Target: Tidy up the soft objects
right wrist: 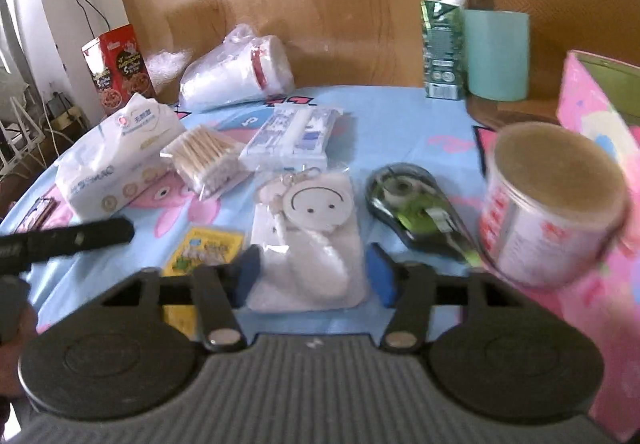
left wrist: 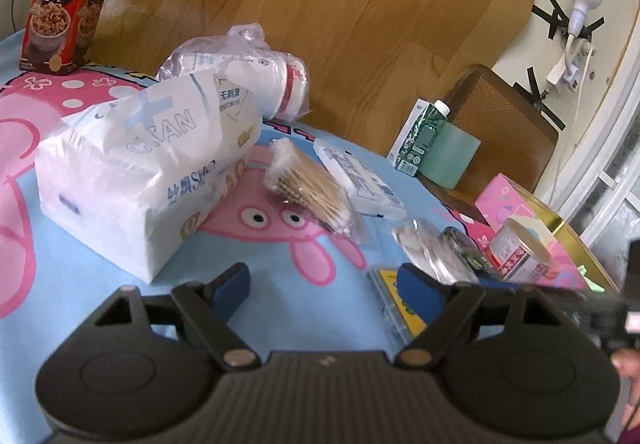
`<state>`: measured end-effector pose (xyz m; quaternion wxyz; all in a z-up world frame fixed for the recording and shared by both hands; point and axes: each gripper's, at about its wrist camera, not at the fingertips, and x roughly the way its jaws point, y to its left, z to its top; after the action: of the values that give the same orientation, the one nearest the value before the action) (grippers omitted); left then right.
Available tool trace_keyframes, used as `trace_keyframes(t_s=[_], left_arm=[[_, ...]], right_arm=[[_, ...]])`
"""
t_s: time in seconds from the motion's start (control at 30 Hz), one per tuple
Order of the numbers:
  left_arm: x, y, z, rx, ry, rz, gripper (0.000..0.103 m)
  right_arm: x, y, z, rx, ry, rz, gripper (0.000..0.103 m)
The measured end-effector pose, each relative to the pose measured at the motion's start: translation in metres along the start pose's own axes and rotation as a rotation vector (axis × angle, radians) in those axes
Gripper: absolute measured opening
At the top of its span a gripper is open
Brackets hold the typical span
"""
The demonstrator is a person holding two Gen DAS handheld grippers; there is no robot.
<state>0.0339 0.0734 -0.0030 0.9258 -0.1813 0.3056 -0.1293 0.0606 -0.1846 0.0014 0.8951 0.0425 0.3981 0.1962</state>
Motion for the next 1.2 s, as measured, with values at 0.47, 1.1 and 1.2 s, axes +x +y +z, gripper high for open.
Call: trace_keyframes(t_s=[0.47,1.1,1.2], left_arm=[[0.014,-0.13,-0.025,0.164,0.274,-0.249,0.085],[0.091,-0.305,0.006,0.384,0.235,-0.397,0.051],[0.114,-0.325,0.001,0.403,0.231,-0.341,0.065]], right_arm=[[-0.094,-0.055,-0.106,0.547,-0.168,0.242,0.048],[-0.156,-0.1,-0.07,0.316,-0.511,-0.165,0.048],[-0.154,-0.128,-0.063,0.285,-0.478,-0.278,0.048]])
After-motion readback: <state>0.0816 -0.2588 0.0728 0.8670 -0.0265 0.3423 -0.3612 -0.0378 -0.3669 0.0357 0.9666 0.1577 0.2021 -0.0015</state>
